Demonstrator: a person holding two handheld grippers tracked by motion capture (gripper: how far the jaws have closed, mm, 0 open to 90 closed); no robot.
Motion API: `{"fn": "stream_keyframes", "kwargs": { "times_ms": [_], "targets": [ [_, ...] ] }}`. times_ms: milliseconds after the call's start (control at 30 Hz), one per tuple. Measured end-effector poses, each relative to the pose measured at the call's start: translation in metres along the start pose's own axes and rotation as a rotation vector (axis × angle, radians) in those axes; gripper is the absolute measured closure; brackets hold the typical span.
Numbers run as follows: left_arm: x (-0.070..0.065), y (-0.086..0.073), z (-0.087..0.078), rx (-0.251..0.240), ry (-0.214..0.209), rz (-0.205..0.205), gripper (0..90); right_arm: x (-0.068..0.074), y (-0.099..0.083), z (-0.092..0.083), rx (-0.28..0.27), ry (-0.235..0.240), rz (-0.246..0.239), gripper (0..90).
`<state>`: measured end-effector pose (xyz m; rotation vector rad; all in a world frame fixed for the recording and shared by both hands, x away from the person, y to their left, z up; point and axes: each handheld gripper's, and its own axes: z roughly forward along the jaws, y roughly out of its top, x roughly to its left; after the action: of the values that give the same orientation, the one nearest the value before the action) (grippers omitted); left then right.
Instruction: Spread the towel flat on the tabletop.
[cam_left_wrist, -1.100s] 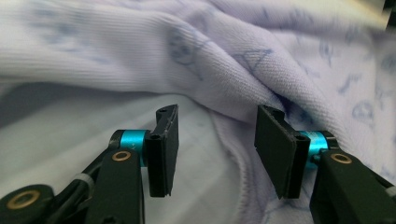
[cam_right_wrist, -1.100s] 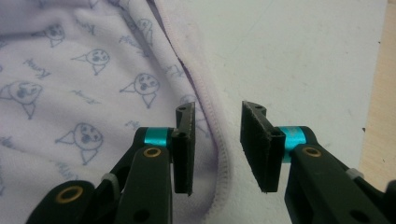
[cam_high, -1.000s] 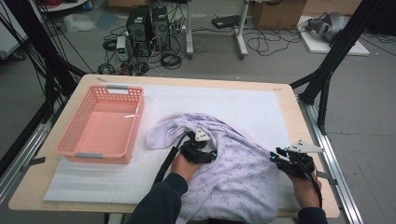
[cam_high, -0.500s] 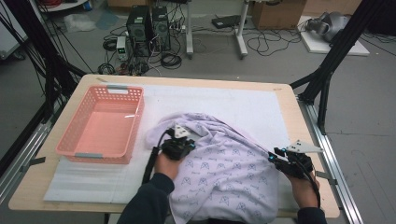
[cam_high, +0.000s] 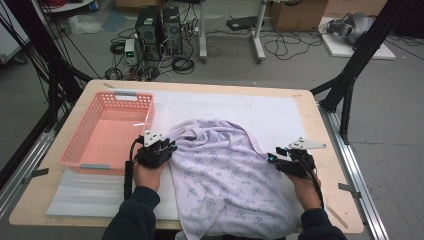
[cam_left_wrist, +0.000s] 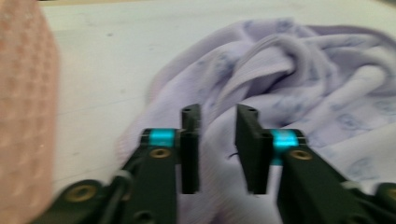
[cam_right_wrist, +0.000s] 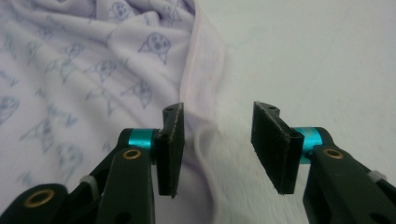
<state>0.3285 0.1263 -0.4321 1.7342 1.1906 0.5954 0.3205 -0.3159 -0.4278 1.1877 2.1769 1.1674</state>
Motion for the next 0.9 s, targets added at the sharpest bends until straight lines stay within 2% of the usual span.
{"fn": "stream_keyframes", "kwargs": {
  "times_ms": [33,67,100,200,267,300,333,367,400,433,467,500,533,567,600,633,700,767,800,833,867,900],
  "targets": [
    [0.000,0.000,0.000,0.000,0.000,0.000,64.2,0.000,0.000,0.000,0.000,0.000,0.000,52.9],
    [-0.003,0.001,0.000,-0.007,-0.010,0.006,60.7,0.002,0.007,0.014,0.023,0.012,-0.012,52.7],
    [-0.003,0.001,-0.001,-0.006,-0.012,0.011,59.3,0.003,0.009,0.020,0.042,0.018,-0.020,52.6],
    [-0.004,0.001,-0.003,-0.017,-0.025,0.016,54.9,0.010,0.017,0.043,0.128,0.030,-0.087,55.6],
    [-0.004,0.001,-0.004,-0.015,-0.041,0.024,52.6,0.014,0.019,0.054,0.168,0.040,-0.129,71.0],
    [-0.004,0.001,-0.004,-0.015,-0.041,0.024,51.7,0.014,0.019,0.054,0.168,0.040,-0.129,71.0],
    [-0.005,0.001,-0.004,-0.009,-0.054,0.029,51.0,0.011,0.023,0.055,0.168,0.019,-0.166,83.9],
    [-0.006,0.001,-0.004,-0.005,-0.066,0.030,50.8,0.008,0.024,0.055,0.167,0.018,-0.157,84.6],
    [-0.007,0.000,-0.003,0.001,-0.076,0.036,50.1,0.004,0.025,0.053,0.162,-0.015,-0.158,85.1],
    [-0.007,0.000,-0.003,0.001,-0.076,0.036,49.4,0.004,0.025,0.053,0.162,-0.015,-0.158,85.1],
    [-0.011,-0.002,-0.002,0.016,-0.098,0.043,48.3,-0.010,0.024,0.050,0.136,-0.104,-0.119,85.3],
    [-0.011,-0.002,-0.002,0.016,-0.098,0.043,47.6,-0.016,0.023,0.050,0.126,-0.126,-0.100,85.2],
    [-0.015,-0.004,-0.002,0.026,-0.134,0.043,47.1,-0.024,0.022,0.049,0.118,-0.172,-0.069,85.2],
    [-0.015,-0.004,-0.002,0.026,-0.134,0.043,46.6,-0.024,0.022,0.049,0.118,-0.172,-0.069,85.2],
    [-0.020,-0.007,-0.002,0.045,-0.169,0.053,45.7,-0.035,0.019,0.047,0.110,-0.292,-0.048,85.2],
    [-0.020,-0.007,-0.002,0.045,-0.169,0.053,45.9,-0.041,0.018,0.045,0.094,-0.304,-0.004,85.2],
    [-0.028,-0.011,0.001,0.093,-0.221,0.070,45.1,-0.046,0.015,0.044,0.075,-0.291,0.062,82.6],
    [-0.033,-0.013,0.004,0.128,-0.233,0.090,44.0,-0.042,0.016,0.041,0.067,-0.291,0.049,77.9],
    [-0.035,-0.015,0.007,0.139,-0.245,0.091,42.9,-0.040,0.016,0.038,0.048,-0.285,0.037,70.2],
    [-0.039,-0.017,0.010,0.156,-0.250,0.106,42.9,-0.038,0.017,0.035,0.034,-0.276,0.038,66.7],
    [-0.041,-0.018,0.012,0.169,-0.250,0.118,42.8,-0.036,0.017,0.029,0.010,-0.254,0.040,65.9],
    [-0.045,-0.019,0.016,0.191,-0.242,0.148,42.8,-0.035,0.016,0.026,0.003,-0.233,0.041,65.3]
  ]
}}
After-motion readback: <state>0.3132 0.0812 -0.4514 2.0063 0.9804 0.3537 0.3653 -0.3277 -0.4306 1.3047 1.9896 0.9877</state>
